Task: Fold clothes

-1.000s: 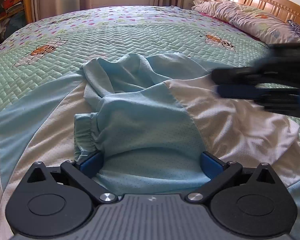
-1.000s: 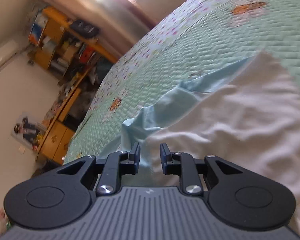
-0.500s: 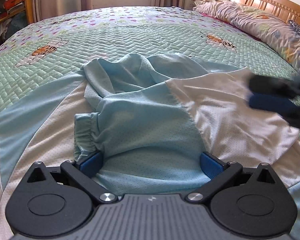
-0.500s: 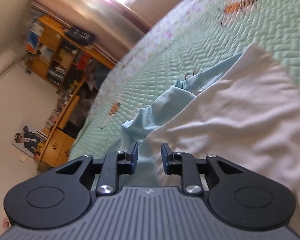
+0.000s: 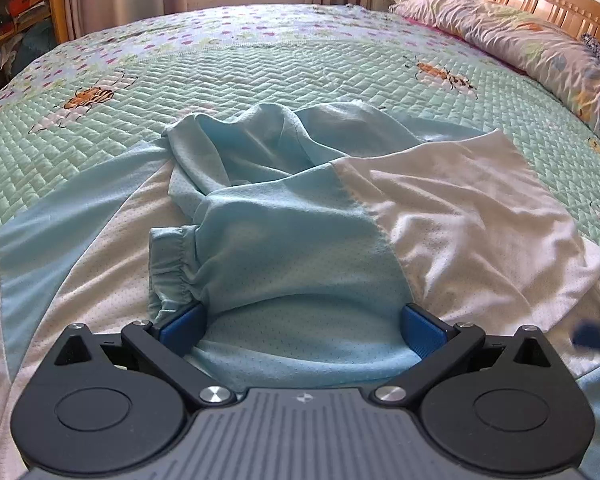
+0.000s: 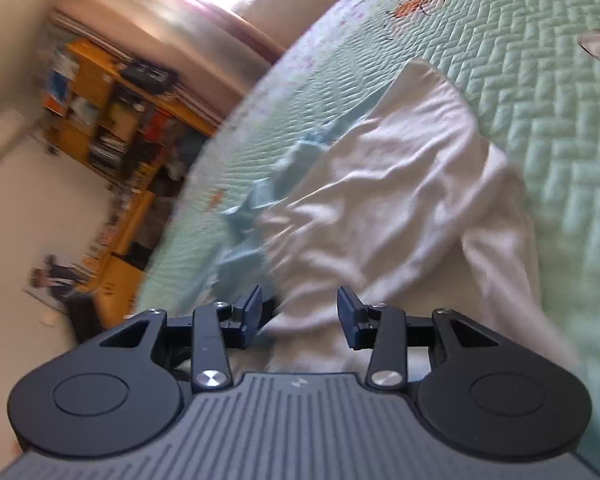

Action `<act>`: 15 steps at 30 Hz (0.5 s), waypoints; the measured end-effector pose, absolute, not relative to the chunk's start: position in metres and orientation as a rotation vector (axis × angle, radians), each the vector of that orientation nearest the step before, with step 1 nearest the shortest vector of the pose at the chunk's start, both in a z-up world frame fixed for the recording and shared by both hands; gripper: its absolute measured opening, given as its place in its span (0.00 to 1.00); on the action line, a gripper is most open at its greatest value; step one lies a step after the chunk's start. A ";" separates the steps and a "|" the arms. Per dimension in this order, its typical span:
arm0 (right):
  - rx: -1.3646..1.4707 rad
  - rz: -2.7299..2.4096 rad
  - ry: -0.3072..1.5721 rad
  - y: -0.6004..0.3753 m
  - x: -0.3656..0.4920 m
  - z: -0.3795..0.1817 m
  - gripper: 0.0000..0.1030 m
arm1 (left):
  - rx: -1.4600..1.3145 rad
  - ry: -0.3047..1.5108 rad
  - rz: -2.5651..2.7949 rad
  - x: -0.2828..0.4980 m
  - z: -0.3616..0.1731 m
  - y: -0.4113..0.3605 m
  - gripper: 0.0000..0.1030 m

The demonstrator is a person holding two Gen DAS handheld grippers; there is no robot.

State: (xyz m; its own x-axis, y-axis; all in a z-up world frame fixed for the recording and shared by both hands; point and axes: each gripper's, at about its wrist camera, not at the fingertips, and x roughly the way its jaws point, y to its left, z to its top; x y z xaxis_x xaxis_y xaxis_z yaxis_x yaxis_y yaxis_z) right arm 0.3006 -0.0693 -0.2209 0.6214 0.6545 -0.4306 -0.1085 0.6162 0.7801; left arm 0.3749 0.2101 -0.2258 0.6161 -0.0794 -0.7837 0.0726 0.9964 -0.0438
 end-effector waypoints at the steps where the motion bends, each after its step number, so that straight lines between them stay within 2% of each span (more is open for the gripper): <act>1: 0.787 0.493 0.800 -0.071 0.290 -0.223 0.44 | -0.009 0.910 -0.081 0.374 -0.223 0.210 0.99; 3: 0.762 0.462 0.861 -0.071 0.277 -0.234 0.43 | -0.033 0.879 -0.071 0.363 -0.210 0.212 0.90; 4: 0.764 0.453 0.872 -0.074 0.271 -0.238 0.39 | -0.059 0.856 -0.082 0.354 -0.200 0.214 0.90; 9: 0.783 0.432 0.815 -0.100 0.230 -0.220 0.42 | -0.260 0.839 -0.203 0.281 -0.160 0.231 0.95; 15: 0.879 0.450 0.755 -0.143 0.150 -0.212 0.44 | -0.151 0.927 -0.291 0.174 -0.168 0.210 0.96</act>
